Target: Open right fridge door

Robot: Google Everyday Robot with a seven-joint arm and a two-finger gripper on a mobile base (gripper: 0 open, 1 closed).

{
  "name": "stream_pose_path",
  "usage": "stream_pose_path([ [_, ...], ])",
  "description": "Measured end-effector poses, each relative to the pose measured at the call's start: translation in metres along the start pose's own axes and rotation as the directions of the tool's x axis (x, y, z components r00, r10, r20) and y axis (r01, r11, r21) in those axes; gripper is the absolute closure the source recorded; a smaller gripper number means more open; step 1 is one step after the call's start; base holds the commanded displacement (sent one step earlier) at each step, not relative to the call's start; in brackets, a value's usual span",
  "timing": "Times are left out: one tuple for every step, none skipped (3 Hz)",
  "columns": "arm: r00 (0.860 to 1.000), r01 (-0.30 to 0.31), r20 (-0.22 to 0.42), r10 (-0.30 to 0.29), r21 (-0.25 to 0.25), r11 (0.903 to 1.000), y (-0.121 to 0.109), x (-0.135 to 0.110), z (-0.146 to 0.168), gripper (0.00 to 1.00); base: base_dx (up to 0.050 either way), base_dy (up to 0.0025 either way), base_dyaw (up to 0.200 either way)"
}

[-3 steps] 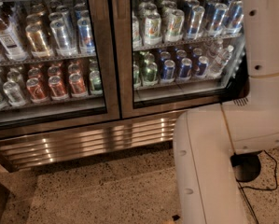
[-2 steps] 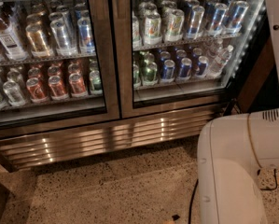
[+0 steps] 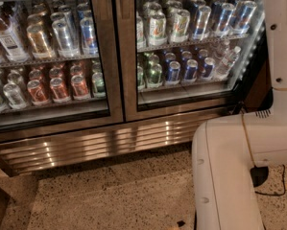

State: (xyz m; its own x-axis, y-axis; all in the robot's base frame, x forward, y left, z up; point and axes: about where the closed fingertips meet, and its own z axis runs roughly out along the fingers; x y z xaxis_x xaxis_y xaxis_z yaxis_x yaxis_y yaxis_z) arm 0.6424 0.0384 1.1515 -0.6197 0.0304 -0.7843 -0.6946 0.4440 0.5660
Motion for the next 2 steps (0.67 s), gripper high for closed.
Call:
stream_pose_path([
  [0.998,0.030,0.056,-0.028,-0.042,0.9986,-0.0137,-0.0175,-0.0060,0.00,0.000,0.00000,0.000],
  [0.998,0.030,0.057,-0.028,-0.042,0.9987,-0.0138,-0.0175,-0.0060,0.00,0.000,0.00000,0.000],
])
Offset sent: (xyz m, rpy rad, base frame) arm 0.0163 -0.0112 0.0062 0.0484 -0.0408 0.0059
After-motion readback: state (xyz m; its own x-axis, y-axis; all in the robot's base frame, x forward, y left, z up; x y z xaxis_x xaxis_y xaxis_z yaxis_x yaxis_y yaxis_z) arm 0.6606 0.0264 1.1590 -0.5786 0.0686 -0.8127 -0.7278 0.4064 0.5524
